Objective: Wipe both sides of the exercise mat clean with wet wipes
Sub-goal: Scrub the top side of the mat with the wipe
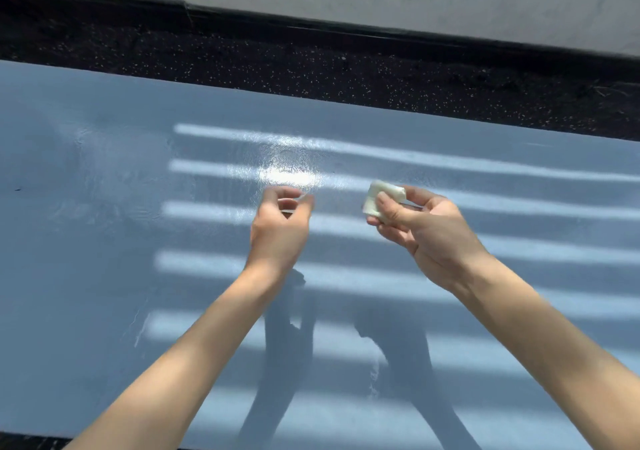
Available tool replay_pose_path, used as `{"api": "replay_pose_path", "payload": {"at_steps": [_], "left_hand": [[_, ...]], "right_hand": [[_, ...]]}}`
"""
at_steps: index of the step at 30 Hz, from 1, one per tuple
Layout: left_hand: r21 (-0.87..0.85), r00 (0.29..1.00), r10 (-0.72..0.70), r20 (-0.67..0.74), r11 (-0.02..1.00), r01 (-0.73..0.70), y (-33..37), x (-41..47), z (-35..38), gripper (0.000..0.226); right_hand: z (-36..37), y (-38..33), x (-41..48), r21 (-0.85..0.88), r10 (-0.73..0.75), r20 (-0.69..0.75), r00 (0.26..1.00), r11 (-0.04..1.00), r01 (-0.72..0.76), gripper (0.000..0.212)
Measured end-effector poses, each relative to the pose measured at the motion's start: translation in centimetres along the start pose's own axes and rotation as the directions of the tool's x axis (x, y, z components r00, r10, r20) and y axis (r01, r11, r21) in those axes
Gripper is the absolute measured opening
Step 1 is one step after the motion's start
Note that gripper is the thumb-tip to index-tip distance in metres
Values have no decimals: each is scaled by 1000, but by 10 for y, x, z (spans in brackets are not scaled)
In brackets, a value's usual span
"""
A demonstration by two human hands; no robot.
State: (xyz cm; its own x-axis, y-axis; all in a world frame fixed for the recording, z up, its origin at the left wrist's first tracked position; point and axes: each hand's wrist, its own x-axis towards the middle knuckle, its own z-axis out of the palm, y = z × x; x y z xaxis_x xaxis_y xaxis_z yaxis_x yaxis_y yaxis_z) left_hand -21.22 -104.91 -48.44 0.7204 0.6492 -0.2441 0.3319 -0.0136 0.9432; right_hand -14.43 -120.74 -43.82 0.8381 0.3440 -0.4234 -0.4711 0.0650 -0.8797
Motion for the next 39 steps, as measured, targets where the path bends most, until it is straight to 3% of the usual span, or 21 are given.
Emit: {"api": "replay_pose_path", "payload": {"at_steps": [4, 7, 8, 10, 12, 14, 18, 22, 24, 26, 28, 31, 33, 36, 39], "left_hand": [[362, 981, 187, 41, 913, -189, -28, 55, 5, 22], [594, 929, 293, 227, 714, -371, -41, 98, 20, 55], [647, 907, 321, 271, 637, -419, -45, 114, 26, 61], [721, 883, 332, 331, 515, -464, -50, 139, 40, 70], [793, 905, 266, 333, 441, -421, -52, 151, 50, 79], [823, 908, 314, 278, 409, -394, -58, 157, 57, 73], [816, 897, 362, 253, 418, -399, -63, 164, 59, 56], [807, 902, 340, 267, 433, -402, -61, 163, 59, 55], [812, 905, 330, 268, 429, -396, -60, 165, 58, 55], [818, 903, 336, 268, 416, -397, -60, 167, 57, 55], [818, 900, 346, 267, 413, -401, -61, 167, 58, 55], [804, 897, 358, 260, 434, -406, -61, 167, 58, 55], [795, 895, 365, 256, 447, -410, -61, 167, 58, 55], [793, 889, 386, 247, 447, -414, -64, 167, 58, 55], [787, 889, 396, 230, 462, -409, -64, 168, 58, 54]], "right_hand": [[-21, 3, 42, -175, -9, -33, 999, 984, 3, 4], [-28, 10, 86, -420, -110, -18, 994, 903, 93, 6], [-28, 10, 106, -540, -178, 12, 984, 827, 156, 2], [-25, 10, 145, -767, -300, 108, 948, 581, 272, 7], [-21, 8, 184, -871, -385, 248, 889, 312, 378, 11], [-15, 8, 226, -875, -419, 389, 820, 110, 471, 16], [-15, 13, 265, -881, -360, 440, 823, 6, 474, 18], [-34, 15, 257, -781, -312, 623, 717, -193, 594, 15], [-26, -1, 283, -768, -280, 639, 717, -170, 618, 21], [-9, -20, 324, -821, -277, 559, 782, -51, 568, 27], [-3, -30, 344, -863, -306, 491, 816, -42, 503, 23], [-13, -9, 313, -795, -279, 575, 769, 30, 606, 10], [-17, -12, 311, -762, -252, 619, 744, 39, 647, 4], [-5, -30, 358, -791, -449, 565, 692, -55, 610, 8], [-14, -17, 339, -762, -340, 631, 698, -100, 640, 9]]}}
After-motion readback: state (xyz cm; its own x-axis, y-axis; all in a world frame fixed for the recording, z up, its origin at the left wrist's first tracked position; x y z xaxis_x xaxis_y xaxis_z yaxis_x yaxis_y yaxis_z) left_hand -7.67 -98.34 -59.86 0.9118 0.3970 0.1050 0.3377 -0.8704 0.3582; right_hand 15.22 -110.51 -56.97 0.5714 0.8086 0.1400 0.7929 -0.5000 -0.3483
